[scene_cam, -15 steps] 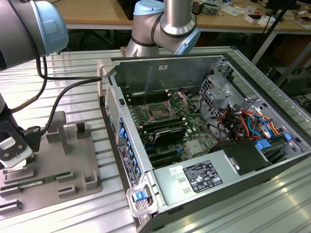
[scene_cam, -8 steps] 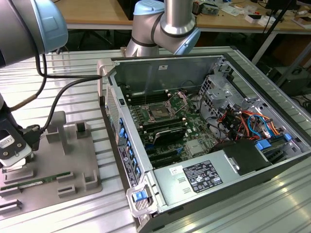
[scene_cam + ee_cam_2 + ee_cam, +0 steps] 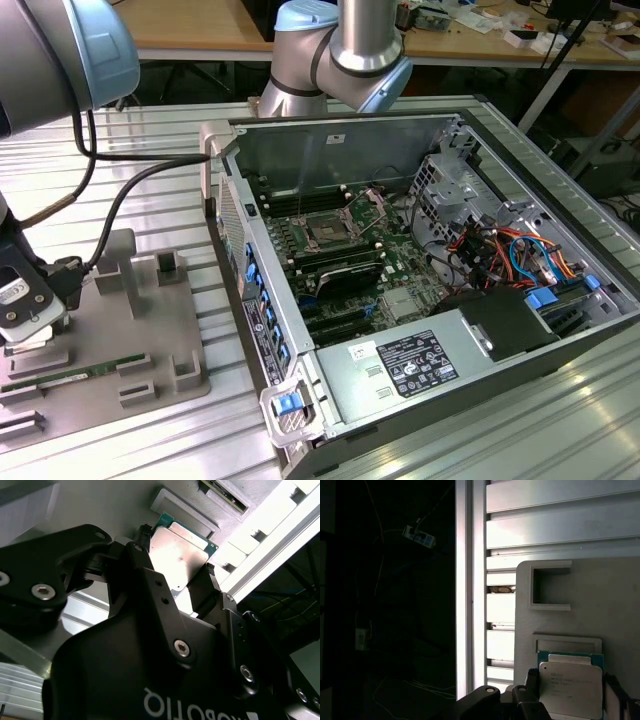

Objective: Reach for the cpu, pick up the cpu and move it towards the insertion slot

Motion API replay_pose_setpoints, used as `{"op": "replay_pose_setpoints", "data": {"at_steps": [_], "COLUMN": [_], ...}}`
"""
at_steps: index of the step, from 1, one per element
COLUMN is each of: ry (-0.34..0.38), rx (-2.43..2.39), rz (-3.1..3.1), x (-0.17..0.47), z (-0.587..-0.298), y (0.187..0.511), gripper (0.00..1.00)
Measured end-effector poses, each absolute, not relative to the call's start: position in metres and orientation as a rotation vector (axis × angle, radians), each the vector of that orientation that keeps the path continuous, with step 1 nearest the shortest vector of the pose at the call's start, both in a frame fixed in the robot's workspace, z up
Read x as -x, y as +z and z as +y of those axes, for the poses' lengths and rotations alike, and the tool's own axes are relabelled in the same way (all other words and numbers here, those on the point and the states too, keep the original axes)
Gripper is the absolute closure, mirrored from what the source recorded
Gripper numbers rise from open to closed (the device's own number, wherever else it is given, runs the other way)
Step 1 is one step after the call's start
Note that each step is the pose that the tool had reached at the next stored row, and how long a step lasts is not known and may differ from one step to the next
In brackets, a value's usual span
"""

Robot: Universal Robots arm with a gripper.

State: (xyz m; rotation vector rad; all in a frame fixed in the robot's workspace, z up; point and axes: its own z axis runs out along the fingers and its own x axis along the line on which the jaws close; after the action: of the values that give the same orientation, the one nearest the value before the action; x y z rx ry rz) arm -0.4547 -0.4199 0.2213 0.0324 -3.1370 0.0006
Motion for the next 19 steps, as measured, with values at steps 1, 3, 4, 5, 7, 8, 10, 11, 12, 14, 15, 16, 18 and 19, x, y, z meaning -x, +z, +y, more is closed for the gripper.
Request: {"op": "replay_pose_setpoints", "data": {"at_steps": [1, 3, 4, 5, 7, 8, 10, 11, 12, 14, 15, 16, 18, 19], "ry": [0.001, 0.001, 0.001, 0.001, 0.001, 0.001, 0.001, 0.001, 0.001, 0.001, 0.001, 0.001, 0.001, 0.001], "rx": [-0.032, -0.032, -0.033, -0.032, -0.032, -0.032, -0.032, -0.032, -0.032, -0.032, -0.032, -0.032, -0.032, -0.032], "rz": [-3.137, -3.137, -3.137, -3.137, -3.137, -3.137, -3.137, -3.137, -3.137, -3.137, -3.137, -3.137, -3.137, -3.137], "x": [0.4547, 0.4547, 0.4547, 0.4547, 0.4547, 0.4547, 0.4547, 0.4547, 0.4547, 0.4547, 0.4547, 0.4547, 0.4547, 0.4547], "z": [-0.4199, -0.4200, -0.4200, -0.4200, -0.4199, -0.4199, -0.4200, -0.4199, -0.4200, -0.4199, -0.4200, -0.4199, -0.4199, -0.4199], "y": [0.2215, 0.2219, 0.2224, 0.2227, 0.2232, 0.2234, 0.2234, 0.2235, 0.2238, 0.2242, 0.2244, 0.2244, 0.2245, 0.2247], "gripper": [0.45, 0.45, 0.45, 0.45, 0.45, 0.45, 0.45, 0.45, 0.45, 0.45, 0.45, 0.45, 0.45, 0.45]}}
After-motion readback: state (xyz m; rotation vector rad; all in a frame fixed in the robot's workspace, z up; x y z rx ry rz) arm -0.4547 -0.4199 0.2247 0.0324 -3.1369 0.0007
